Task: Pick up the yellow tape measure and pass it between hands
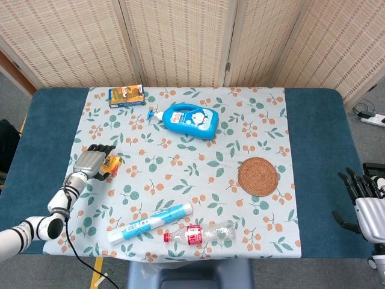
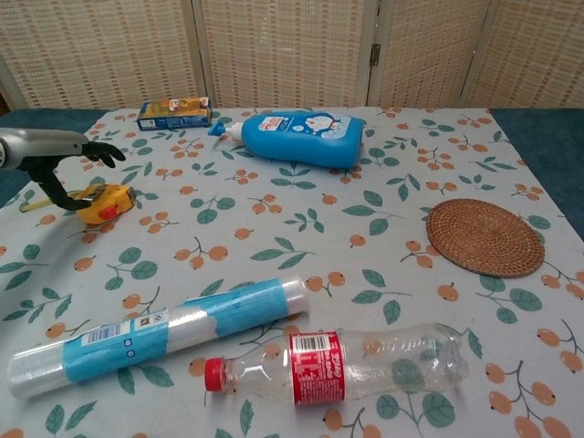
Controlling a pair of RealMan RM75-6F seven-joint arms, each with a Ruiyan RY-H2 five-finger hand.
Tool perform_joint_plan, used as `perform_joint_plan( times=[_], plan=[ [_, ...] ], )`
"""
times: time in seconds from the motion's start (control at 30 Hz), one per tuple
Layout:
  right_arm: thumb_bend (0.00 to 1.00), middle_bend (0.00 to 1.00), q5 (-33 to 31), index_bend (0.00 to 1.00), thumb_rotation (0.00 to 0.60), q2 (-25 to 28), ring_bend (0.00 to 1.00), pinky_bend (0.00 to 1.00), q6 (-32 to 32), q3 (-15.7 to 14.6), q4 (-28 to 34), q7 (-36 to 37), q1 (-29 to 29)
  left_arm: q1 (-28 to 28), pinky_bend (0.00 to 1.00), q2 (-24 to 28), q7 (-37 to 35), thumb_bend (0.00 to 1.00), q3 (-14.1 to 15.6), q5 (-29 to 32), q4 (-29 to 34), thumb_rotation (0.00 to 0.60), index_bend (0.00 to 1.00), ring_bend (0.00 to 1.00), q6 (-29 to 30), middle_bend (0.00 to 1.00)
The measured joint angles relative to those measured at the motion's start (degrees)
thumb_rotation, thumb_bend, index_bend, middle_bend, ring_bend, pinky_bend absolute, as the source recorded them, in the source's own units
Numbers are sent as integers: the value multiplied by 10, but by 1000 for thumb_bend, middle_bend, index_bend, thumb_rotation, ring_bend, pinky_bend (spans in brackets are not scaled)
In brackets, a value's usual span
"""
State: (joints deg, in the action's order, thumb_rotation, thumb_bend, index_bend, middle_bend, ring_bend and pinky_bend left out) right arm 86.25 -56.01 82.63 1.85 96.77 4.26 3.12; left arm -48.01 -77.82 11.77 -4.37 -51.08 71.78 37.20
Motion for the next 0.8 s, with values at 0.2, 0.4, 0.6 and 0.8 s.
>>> perform_joint_plan(
  times=[0.2,0.4,0.6,0.8],
  plan=[
    [317,38,2,69,600,0,87,0,3,-1,1,-1,-2,2,0,-16,13,375,6,6,-15,600,72,72,2,103],
    [317,38,1,71,600,0,88,0,6,-2,0,2,-5,-1,0,-46,39,368,7,21,-56,600,123,95,9,104],
    [317,38,0,73,600,-2,86,0,4,-3,-3,4,-5,-4,0,-60,57,367,4,38,-66,600,191,142,14,160],
    [317,38,-2,74,600,-3,85,0,3,-2,-5,6,-5,-4,0,-70,65,367,0,47,-78,600,225,169,15,192]
  ],
)
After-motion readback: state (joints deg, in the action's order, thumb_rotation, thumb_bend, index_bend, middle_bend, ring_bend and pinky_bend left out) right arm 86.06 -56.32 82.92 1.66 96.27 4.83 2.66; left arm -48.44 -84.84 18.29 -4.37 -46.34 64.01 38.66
